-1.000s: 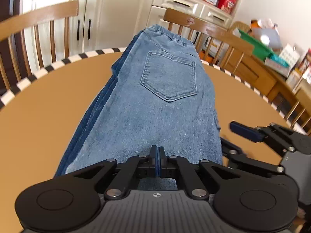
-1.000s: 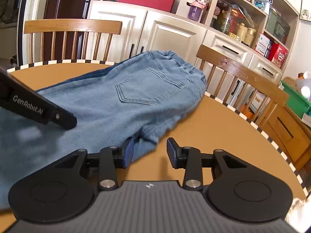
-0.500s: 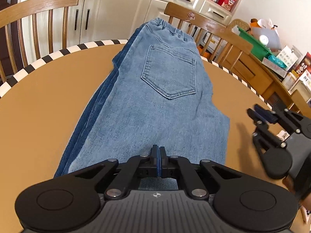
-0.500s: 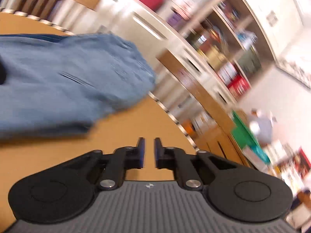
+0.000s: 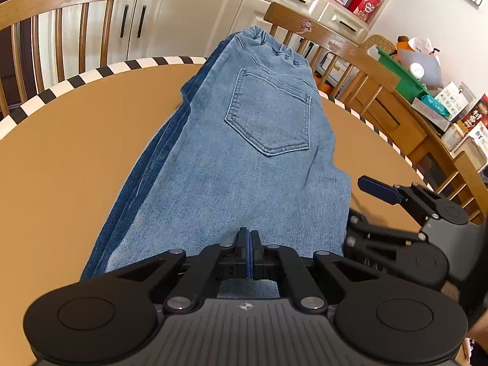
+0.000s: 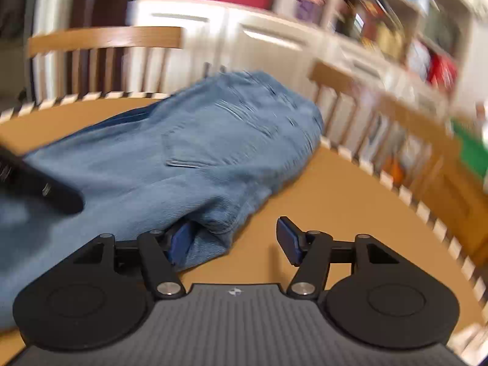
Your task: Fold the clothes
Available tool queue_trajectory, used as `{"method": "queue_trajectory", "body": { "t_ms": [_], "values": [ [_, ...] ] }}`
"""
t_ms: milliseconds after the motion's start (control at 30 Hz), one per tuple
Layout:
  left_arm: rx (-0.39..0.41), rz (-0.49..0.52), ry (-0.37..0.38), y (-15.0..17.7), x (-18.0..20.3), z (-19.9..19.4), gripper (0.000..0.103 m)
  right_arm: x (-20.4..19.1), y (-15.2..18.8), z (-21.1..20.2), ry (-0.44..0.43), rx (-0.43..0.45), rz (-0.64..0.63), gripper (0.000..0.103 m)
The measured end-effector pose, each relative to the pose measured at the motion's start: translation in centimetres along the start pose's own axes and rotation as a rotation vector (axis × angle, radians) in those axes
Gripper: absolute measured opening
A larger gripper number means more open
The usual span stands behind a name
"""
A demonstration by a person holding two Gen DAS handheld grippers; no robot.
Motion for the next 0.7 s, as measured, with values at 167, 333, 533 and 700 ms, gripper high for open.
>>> {"method": "queue_trajectory", "body": {
  "t_ms": [167,333,533,700],
  "values": [
    [-0.004,-0.007,0.009,-0.1,0.1,0.1,0.003,-1.4,0.5,-0.2,0.092,0.025,-0.171,0.016],
    [-0.01,-0.007,0.008,-0.1,0.2,0.2,0.003,-1.3,0.7,-0.3,0.019,0.013,-0.143,0.011],
    [-0.008,-0.024,0.013,0.0,-0.2,0.0,0.003,-1.3,0.6,-0.4,-0.007,0.014,-0.183,0.011],
    [-0.011,-0.015,-0.01,-0.1,0.2,0.2,0.003,-1.6,1.3,-1.5,-0.026,0.02,-0.205,0.012]
  ]
}}
Point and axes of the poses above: each gripper's, at about its wrist camera, not at the fingertips, and z roughly the way its jaws point, x to its right, y to its underside, the point moved 8 cm from there along z, roughly the way its jaws point, and after that the axes turned 10 degrees about -z, right-handed, at the moved point
